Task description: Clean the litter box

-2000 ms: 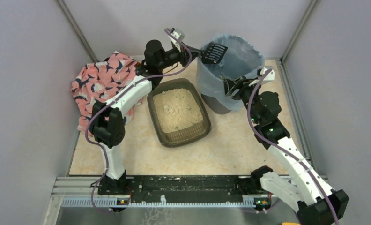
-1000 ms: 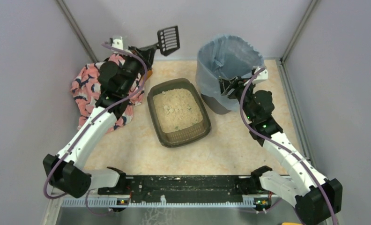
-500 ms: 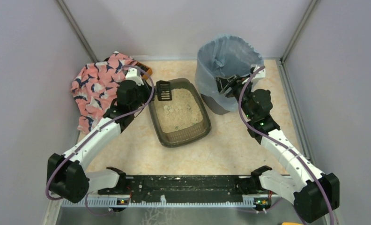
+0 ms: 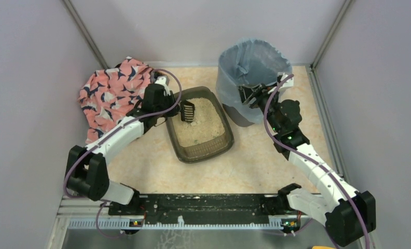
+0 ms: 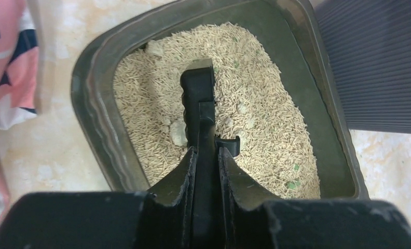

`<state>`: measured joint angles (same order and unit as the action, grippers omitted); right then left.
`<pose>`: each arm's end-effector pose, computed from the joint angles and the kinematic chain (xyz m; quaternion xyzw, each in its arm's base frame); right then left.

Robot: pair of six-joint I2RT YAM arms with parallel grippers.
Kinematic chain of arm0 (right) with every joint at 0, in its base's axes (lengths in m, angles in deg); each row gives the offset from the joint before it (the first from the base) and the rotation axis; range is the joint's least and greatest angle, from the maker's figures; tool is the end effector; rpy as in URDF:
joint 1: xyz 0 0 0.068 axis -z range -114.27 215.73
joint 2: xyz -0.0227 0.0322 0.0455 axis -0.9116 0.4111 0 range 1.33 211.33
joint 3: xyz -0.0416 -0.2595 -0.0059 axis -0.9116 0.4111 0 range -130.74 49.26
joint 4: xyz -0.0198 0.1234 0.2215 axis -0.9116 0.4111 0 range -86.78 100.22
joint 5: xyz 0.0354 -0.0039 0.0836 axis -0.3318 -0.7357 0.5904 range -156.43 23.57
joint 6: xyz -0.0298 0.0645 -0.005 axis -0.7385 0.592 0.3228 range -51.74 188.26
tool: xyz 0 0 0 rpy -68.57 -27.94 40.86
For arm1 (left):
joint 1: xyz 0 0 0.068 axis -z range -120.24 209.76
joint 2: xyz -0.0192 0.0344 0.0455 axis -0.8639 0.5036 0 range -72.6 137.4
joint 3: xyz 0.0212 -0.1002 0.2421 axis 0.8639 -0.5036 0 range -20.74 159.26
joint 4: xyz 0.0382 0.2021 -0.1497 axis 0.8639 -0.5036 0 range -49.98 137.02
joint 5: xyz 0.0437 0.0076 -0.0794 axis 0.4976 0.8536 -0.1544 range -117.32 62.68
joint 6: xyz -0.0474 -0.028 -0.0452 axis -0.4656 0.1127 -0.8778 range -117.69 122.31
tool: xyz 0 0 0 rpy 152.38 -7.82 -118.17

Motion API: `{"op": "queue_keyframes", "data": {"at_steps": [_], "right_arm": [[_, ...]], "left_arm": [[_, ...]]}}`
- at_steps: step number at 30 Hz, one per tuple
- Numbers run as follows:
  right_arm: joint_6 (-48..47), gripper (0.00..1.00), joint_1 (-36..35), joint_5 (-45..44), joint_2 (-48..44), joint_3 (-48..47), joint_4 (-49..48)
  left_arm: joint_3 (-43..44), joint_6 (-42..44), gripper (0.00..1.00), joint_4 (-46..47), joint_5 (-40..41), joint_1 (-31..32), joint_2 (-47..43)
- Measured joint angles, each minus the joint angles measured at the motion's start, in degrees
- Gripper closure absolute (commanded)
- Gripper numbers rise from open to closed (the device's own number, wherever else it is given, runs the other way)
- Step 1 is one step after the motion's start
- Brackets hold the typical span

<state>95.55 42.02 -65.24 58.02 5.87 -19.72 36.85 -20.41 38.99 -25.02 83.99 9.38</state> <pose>0.2340 0.1042 0.3515 0.0122 0.6450 0.3349 0.6867 0.3088 -0.1365 0.2502 0.0019 0.8763 -0.1757 0.4486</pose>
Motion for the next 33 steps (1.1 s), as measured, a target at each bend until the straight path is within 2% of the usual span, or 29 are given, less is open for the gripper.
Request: {"op": "queue_keyframes", "data": {"at_steps": [11, 19, 22, 29, 33], "right_arm": [[0.22, 0.41, 0.26, 0.04, -0.24, 0.66, -1.01], [0.22, 0.41, 0.94, 0.15, -1.27, 1.75, -1.16], [0.24, 0.41, 1.01, 0.31, -1.27, 1.75, -1.2], [0.24, 0.41, 1.01, 0.48, -1.18, 1.75, -1.31], [0.31, 0.41, 1.14, 0.85, -0.9, 1.75, -1.64]], "left_arm": [[10.47, -1.31, 1.0, -1.18, -12.76, -0.2, 13.4], [11.26, -3.93, 1.0, 1.42, -22.43, -2.56, 17.66], [8.9, -5.22, 1.0, 4.28, -26.27, -4.07, 17.97], [-3.48, -10.64, 1.0, 13.73, -37.64, -10.23, 15.37], [-7.98, -13.64, 1.0, 19.63, -41.79, -10.88, 13.75]]}}
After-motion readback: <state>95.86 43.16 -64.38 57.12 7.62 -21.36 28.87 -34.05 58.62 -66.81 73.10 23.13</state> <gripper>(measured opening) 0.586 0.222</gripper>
